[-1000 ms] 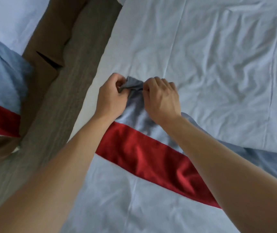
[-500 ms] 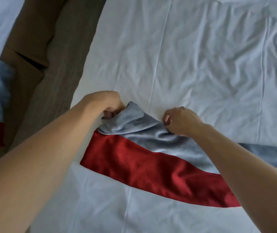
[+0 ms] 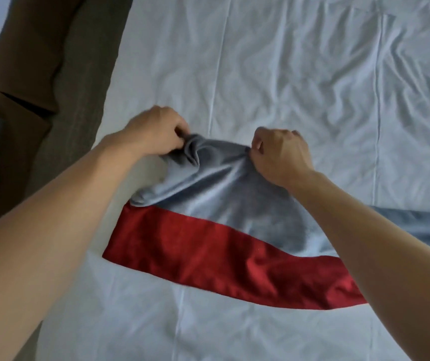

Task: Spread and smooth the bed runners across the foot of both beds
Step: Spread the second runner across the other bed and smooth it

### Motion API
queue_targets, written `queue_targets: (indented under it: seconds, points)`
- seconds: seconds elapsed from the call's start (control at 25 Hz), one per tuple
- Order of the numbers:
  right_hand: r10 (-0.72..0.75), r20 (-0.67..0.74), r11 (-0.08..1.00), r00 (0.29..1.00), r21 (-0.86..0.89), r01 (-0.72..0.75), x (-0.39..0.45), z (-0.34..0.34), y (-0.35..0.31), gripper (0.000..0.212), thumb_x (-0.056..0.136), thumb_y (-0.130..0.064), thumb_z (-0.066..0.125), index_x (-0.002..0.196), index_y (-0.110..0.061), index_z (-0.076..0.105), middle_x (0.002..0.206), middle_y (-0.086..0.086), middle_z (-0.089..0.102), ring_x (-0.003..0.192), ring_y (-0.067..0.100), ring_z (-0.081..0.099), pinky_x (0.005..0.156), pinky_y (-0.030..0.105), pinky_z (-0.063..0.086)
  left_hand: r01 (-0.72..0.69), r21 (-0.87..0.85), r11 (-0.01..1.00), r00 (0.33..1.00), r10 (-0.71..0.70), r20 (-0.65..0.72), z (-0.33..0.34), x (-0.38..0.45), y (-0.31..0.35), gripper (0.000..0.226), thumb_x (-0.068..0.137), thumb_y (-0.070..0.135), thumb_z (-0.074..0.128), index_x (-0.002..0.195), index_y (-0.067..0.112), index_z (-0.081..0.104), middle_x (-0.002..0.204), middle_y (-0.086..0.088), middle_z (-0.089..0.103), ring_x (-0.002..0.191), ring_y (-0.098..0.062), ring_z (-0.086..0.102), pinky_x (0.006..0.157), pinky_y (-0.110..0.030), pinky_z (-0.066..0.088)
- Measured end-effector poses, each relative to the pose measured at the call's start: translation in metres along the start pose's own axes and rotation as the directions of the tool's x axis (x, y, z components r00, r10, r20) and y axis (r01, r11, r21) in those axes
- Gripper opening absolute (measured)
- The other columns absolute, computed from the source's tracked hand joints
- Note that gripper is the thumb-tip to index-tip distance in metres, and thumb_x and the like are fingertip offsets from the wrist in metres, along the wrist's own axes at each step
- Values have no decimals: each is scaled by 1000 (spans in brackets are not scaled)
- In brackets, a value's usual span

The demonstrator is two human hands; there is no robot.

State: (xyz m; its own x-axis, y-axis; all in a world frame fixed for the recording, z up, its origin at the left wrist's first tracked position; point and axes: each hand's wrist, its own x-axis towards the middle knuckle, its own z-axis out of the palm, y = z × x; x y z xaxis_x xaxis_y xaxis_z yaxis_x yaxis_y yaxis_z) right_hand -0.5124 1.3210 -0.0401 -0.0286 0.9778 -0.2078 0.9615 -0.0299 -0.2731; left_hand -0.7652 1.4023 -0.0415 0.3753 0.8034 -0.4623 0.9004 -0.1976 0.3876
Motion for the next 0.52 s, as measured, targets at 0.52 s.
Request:
queue_targets:
  seconds: [0.52]
  points:
    - [135, 71, 990, 988, 29, -137, 13, 18, 32, 23, 92, -32, 56, 114, -29, 61, 91, 0, 69, 83, 28, 63, 74, 35, 44, -89, 431, 898, 953, 203, -226, 37, 31, 38, 25, 91, 31, 56, 110, 22, 70, 103, -1, 70, 99, -26, 54, 89, -39, 32]
